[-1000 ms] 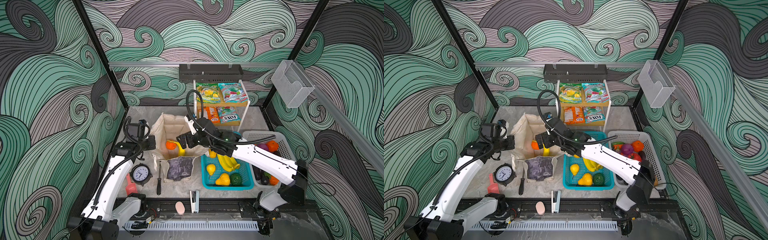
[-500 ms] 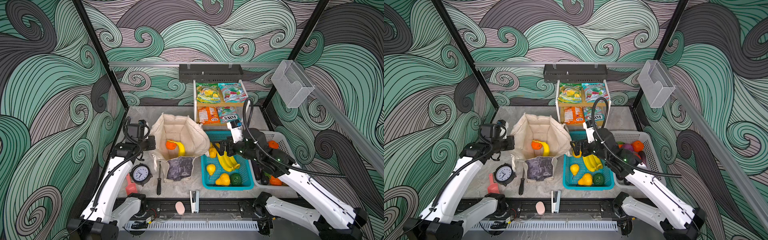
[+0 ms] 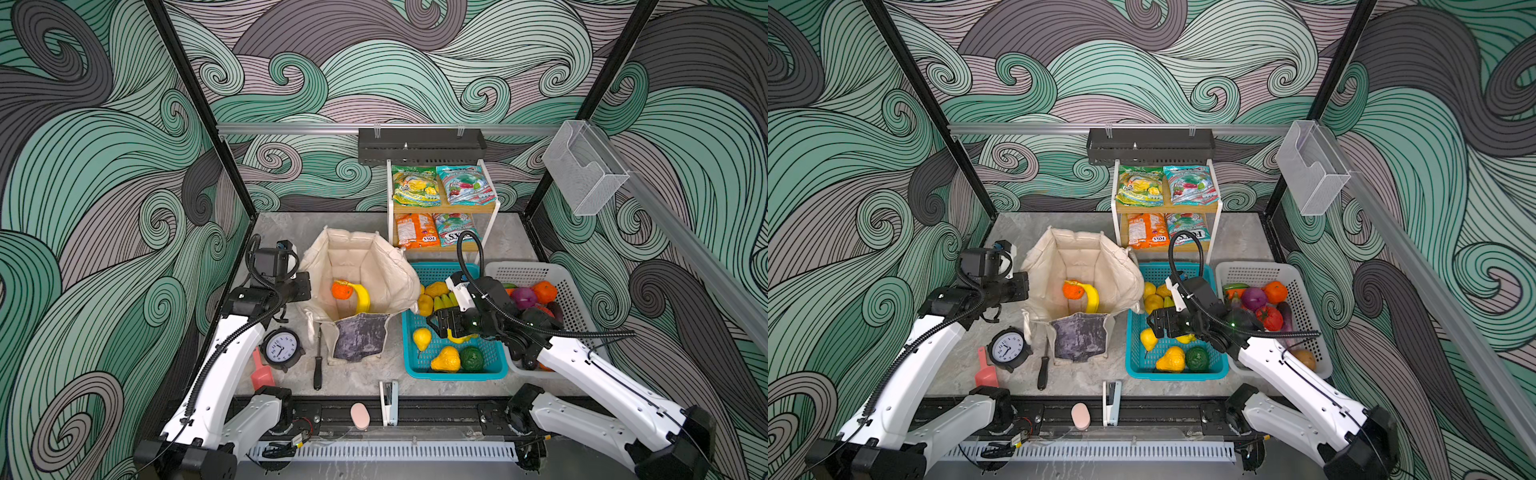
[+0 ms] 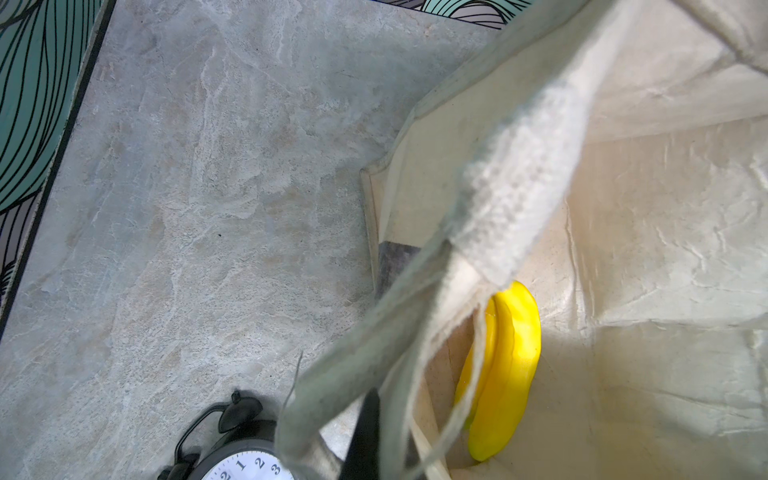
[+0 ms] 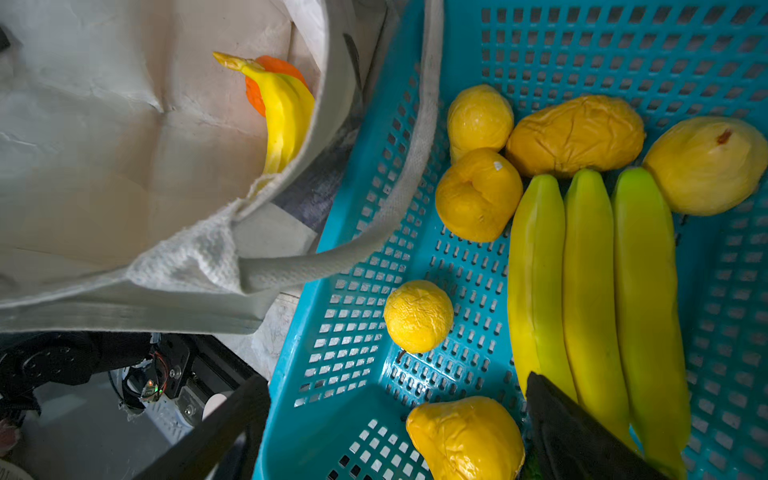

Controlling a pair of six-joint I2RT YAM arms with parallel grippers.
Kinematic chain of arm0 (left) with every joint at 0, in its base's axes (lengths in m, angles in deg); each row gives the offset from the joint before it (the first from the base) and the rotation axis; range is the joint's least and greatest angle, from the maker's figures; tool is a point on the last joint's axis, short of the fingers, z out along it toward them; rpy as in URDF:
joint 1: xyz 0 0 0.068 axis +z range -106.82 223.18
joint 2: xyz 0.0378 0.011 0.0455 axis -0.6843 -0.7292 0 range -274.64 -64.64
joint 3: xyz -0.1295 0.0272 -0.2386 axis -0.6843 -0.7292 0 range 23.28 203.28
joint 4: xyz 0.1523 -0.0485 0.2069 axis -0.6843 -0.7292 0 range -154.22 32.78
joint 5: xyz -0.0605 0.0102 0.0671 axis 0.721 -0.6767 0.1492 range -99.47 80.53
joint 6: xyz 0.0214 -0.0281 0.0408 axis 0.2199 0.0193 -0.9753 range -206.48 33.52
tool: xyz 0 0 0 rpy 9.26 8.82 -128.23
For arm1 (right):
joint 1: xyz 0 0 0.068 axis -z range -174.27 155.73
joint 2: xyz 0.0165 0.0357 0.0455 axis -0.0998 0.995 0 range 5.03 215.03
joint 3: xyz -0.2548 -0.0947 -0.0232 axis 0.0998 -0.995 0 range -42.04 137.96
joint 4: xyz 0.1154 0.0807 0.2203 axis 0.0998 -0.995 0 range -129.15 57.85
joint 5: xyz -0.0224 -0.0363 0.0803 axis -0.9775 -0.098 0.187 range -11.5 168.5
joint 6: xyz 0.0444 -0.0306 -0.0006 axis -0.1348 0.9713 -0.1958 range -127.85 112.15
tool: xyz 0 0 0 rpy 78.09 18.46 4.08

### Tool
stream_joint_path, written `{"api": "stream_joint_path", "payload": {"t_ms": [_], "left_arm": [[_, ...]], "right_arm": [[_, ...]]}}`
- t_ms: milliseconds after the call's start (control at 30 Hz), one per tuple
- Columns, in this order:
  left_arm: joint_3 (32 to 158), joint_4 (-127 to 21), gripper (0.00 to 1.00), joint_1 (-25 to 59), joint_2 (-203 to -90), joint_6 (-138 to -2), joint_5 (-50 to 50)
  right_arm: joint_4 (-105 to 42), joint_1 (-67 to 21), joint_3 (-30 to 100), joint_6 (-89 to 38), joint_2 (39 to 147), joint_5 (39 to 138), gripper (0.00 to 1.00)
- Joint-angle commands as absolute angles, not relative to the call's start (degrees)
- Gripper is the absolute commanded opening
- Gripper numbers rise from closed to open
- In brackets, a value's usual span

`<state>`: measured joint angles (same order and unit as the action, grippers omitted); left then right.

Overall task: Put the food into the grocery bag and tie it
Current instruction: 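Move the right gripper back over the teal basket, then lower the right gripper onto a yellow lemon and close on it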

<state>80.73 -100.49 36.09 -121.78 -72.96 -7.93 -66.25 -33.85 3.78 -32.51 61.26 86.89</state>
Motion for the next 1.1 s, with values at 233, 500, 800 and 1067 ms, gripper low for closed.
{"api": "stream_joint_path", "payload": {"t_ms": [233,500,800,1067], "left_arm": [[80.51,-101.15,0.00,36.72,-121.60,-72.44,-7.51],[80.45,-100.80,0.00,36.69,-121.44,-71.91,-5.91],[80.15,-100.49,0.00,36.69,-121.23,-71.96,-5.55],[80.37,-100.73,0.00,36.74,-121.15,-72.02,-5.69]], "right_arm": [[-55.93,-38.32,-2.27,-34.52,66.86,84.62,0.85],[-49.55,-40.85,-4.06,-37.06,73.98,83.39,0.88],[-47.77,-41.30,-4.40,-40.99,80.56,78.69,0.76],[-42.80,-41.30,-6.78,-41.95,83.84,79.79,0.74]]}}
